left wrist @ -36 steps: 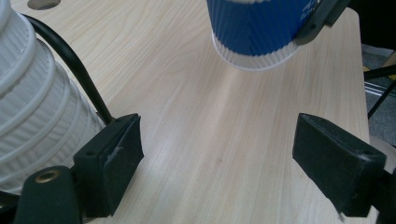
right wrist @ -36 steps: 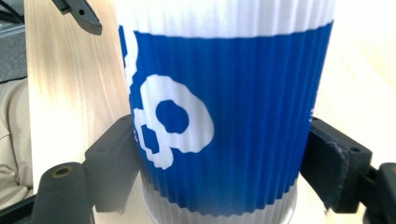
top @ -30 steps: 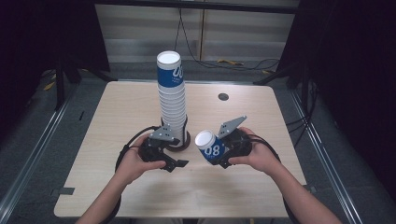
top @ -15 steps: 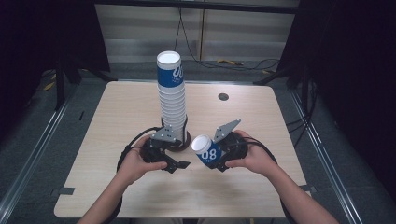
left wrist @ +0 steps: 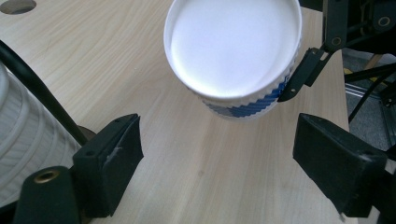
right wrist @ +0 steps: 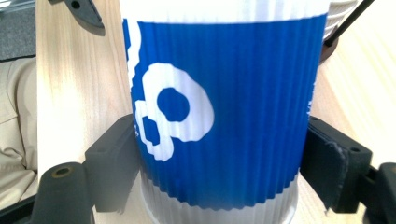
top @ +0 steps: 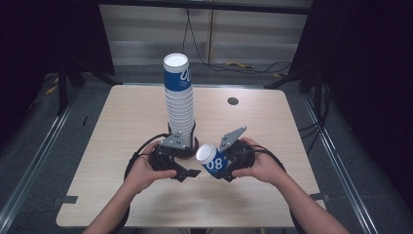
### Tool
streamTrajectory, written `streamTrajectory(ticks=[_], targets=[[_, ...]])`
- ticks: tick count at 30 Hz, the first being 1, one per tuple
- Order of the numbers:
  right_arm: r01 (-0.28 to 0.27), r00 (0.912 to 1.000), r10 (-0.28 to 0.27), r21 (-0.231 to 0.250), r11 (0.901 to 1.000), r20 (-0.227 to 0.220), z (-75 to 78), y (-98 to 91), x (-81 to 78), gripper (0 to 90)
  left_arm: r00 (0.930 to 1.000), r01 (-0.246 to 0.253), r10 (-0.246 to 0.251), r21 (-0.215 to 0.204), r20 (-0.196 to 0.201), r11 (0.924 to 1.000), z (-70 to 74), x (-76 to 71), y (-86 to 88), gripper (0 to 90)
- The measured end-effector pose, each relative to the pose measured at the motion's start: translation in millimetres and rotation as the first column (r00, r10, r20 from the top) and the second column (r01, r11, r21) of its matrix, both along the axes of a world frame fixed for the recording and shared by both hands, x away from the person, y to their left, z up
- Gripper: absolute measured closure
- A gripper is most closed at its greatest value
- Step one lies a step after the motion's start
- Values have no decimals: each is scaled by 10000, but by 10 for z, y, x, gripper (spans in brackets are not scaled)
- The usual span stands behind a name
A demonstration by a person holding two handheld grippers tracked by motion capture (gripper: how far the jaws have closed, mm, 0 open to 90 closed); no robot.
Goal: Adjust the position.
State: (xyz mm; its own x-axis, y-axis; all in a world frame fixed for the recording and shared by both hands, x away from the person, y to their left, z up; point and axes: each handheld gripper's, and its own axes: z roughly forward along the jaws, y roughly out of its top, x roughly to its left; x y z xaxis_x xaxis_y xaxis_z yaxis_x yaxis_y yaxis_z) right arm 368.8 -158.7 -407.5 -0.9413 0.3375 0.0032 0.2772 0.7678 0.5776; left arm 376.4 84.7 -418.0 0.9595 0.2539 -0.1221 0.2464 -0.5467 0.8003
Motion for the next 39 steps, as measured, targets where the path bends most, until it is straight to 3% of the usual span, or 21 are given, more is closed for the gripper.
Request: streamTrajectory(ticks=[39], targets=[[-445, 9986, 443, -54, 9990, -306, -116, 182, 6, 200, 9995, 290, -292, -162, -140, 9994, -18, -16, -95, 154]])
